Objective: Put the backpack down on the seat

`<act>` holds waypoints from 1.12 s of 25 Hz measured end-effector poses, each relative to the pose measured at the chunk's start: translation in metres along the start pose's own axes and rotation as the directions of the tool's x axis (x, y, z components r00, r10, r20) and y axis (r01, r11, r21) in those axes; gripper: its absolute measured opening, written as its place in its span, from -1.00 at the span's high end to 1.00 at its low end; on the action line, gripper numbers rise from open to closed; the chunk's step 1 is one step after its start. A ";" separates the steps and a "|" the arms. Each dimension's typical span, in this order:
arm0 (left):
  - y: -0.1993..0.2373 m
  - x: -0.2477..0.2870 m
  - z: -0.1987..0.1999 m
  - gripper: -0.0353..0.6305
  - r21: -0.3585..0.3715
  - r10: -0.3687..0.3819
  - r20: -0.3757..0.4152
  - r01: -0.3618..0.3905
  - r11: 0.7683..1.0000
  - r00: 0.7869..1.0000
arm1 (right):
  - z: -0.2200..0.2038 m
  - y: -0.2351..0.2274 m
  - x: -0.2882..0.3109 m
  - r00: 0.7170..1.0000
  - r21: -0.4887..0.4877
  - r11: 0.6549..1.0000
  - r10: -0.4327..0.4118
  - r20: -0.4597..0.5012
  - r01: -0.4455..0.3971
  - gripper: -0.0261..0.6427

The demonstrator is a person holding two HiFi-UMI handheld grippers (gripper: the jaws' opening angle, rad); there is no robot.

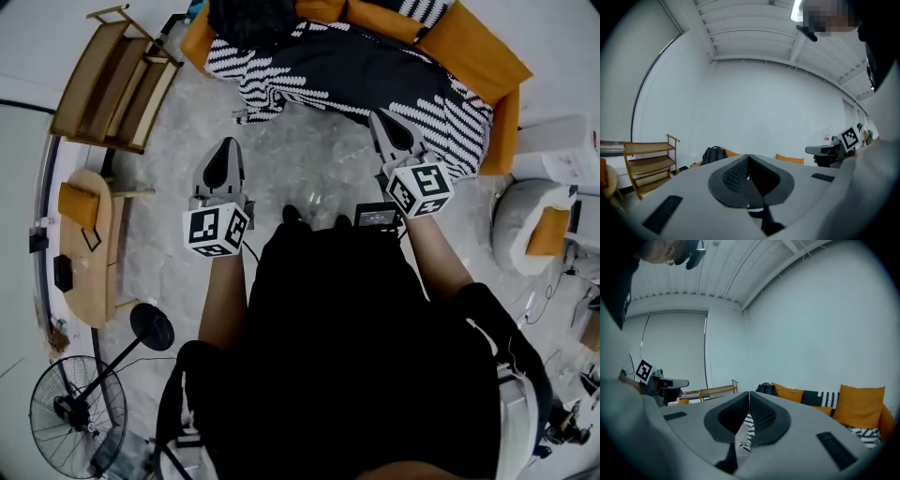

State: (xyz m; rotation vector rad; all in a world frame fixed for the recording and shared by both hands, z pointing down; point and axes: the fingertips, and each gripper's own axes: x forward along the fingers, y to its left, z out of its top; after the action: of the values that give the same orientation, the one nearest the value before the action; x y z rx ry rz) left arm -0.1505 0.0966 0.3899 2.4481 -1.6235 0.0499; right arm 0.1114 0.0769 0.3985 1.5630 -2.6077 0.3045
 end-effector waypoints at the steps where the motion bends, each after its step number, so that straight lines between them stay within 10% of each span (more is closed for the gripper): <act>1: -0.008 0.002 -0.003 0.85 -0.002 0.011 -0.010 -0.011 1.000 1.000 | -0.003 -0.007 -0.009 1.000 0.006 1.000 0.002 -0.007 -0.002 0.82; 11: -0.087 -0.010 -0.040 0.84 0.015 0.038 -0.126 -0.036 0.999 0.991 | -0.046 -0.061 -0.071 0.999 0.091 0.996 -0.001 -0.039 0.004 0.83; 28: -0.042 -0.049 -0.037 0.84 -0.048 0.069 -0.108 -0.075 0.996 0.992 | -0.041 -0.012 -0.046 0.999 0.115 0.993 0.019 -0.040 -0.014 0.83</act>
State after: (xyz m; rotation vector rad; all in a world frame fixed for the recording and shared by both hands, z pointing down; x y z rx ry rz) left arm -0.1280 0.1642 0.4132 2.3069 -1.6461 0.1447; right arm 0.1424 0.1200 0.4319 1.5514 -2.6158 0.4912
